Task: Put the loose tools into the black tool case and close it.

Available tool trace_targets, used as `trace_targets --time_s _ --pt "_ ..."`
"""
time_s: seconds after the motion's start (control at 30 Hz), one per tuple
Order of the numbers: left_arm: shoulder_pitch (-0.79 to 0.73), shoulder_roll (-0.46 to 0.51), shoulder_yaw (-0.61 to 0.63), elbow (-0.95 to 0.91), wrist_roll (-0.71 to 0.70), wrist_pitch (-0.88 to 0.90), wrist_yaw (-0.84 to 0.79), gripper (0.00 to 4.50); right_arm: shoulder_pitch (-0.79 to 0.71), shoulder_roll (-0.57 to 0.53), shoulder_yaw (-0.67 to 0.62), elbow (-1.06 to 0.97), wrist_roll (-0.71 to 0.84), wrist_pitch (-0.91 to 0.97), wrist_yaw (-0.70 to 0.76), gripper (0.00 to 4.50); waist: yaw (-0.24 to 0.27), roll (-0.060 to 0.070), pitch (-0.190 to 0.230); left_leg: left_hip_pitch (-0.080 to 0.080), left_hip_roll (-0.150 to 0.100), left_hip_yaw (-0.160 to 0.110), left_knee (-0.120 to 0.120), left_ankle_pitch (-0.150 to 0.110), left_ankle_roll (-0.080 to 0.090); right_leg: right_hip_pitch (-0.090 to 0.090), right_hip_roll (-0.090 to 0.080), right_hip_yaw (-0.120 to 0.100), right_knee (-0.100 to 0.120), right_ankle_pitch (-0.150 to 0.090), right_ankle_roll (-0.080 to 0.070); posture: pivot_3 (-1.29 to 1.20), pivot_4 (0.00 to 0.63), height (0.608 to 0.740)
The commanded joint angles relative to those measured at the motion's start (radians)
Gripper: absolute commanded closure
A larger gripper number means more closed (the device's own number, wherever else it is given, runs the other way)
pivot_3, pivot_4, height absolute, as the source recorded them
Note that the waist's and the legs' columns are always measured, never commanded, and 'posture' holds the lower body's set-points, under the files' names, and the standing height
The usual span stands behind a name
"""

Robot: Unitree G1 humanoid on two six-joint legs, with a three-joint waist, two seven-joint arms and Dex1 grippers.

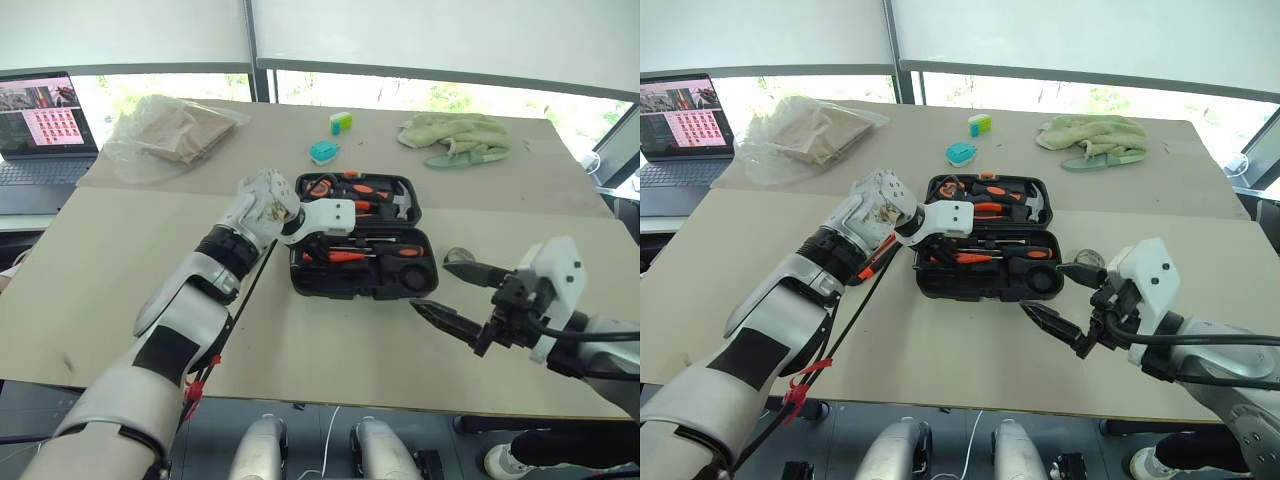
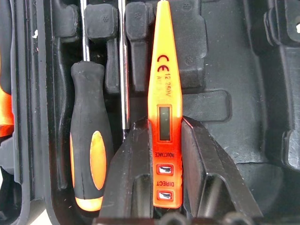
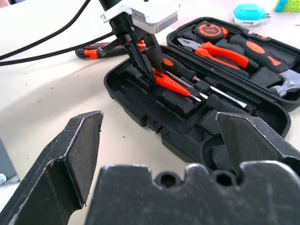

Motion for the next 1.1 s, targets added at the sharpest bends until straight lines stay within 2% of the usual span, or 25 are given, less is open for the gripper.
trace_targets --time_s 0.03,0.17,0.3,0.4,0.5,0.63,0.73,0.83,0.97,1.1 --pt "-0.030 0.009 0.039 -0.052 -0.039 0.068 -0.067 2.96 -0.013 0.003 0.001 -0.010 0.001 -0.034 -0.005 0.00 0.000 0.000 0.000 0.000 0.000 0.000 0.000 0.000 0.000 0.000 0.000 0.000 0.000 0.000 0.000 0.00 0.150 0.740" --pt "-0.071 0.076 0.107 -0.197 -0.137 0.207 -0.207 1.50 -0.008 0.005 0.000 -0.011 0.007 -0.034 -0.002 0.00 -0.002 0.000 0.000 -0.001 0.000 0.000 0.000 0.000 0.000 -0.002 0.000 0.000 0.001 0.000 0.000 0.00 0.150 0.740" --pt "-0.074 0.145 0.181 -0.276 -0.201 0.238 -0.223 0.07 -0.002 0.001 -0.002 -0.005 0.004 -0.036 0.009 0.00 -0.001 0.000 0.000 -0.002 0.000 0.000 0.000 0.000 0.000 -0.002 0.000 0.000 0.001 0.000 0.000 0.00 0.150 0.740" --pt "-0.049 0.172 0.214 -0.274 -0.220 0.233 -0.188 0.07 -0.005 -0.001 -0.002 -0.001 0.004 -0.035 0.011 0.00 -0.001 0.001 0.000 0.000 0.000 0.000 0.000 0.000 0.000 0.000 0.000 0.000 0.001 0.000 0.000 0.00 0.150 0.740" --pt "0.008 0.141 0.286 -0.203 -0.260 0.120 -0.078 0.82 -0.011 -0.004 -0.003 0.003 0.010 -0.031 0.009 0.00 0.001 0.001 0.000 0.001 0.000 0.000 0.000 0.000 0.000 0.001 0.000 0.000 0.001 0.000 0.000 0.00 0.150 0.740" --pt "0.091 0.084 0.367 -0.092 -0.318 -0.117 0.002 2.11 -0.019 -0.011 0.000 0.013 0.003 -0.030 0.013 0.00 0.005 0.001 0.000 0.001 0.000 0.000 0.001 0.000 0.000 0.001 -0.001 0.000 0.001 0.000 0.000 0.00 0.150 0.740" --pt "0.156 0.045 0.412 -0.012 -0.362 -0.250 0.012 3.27 -0.033 -0.016 -0.003 0.023 0.011 -0.025 0.011 0.00 0.004 0.001 0.000 0.000 0.000 0.000 0.002 0.000 0.000 0.001 -0.001 0.000 0.001 0.000 0.000 0.00 0.150 0.740" --pt "0.215 0.018 0.398 0.042 -0.343 -0.362 0.030 4.40 -0.037 -0.022 -0.003 0.028 0.007 -0.023 0.011 0.00 0.004 0.001 0.000 0.000 0.000 0.000 0.002 0.000 0.000 0.001 -0.001 0.000 0.001 0.001 0.000 0.00 0.150 0.740" --pt "0.230 0.004 0.378 0.096 -0.312 -0.470 0.046 4.46 -0.042 -0.024 -0.002 0.033 0.009 -0.023 0.009 0.00 0.004 0.001 0.000 0.000 0.000 0.000 0.002 0.000 0.000 0.001 -0.001 0.000 0.001 0.001 0.000 0.00 0.150 0.740" --pt "0.212 -0.027 0.358 0.163 -0.263 -0.545 0.137 4.46 -0.045 -0.021 0.002 0.034 0.012 -0.021 0.002 0.00 0.010 0.001 0.000 0.000 0.000 0.000 0.003 0.000 0.000 0.001 -0.001 0.000 0.001 0.001 0.001 0.00 0.150 0.740"
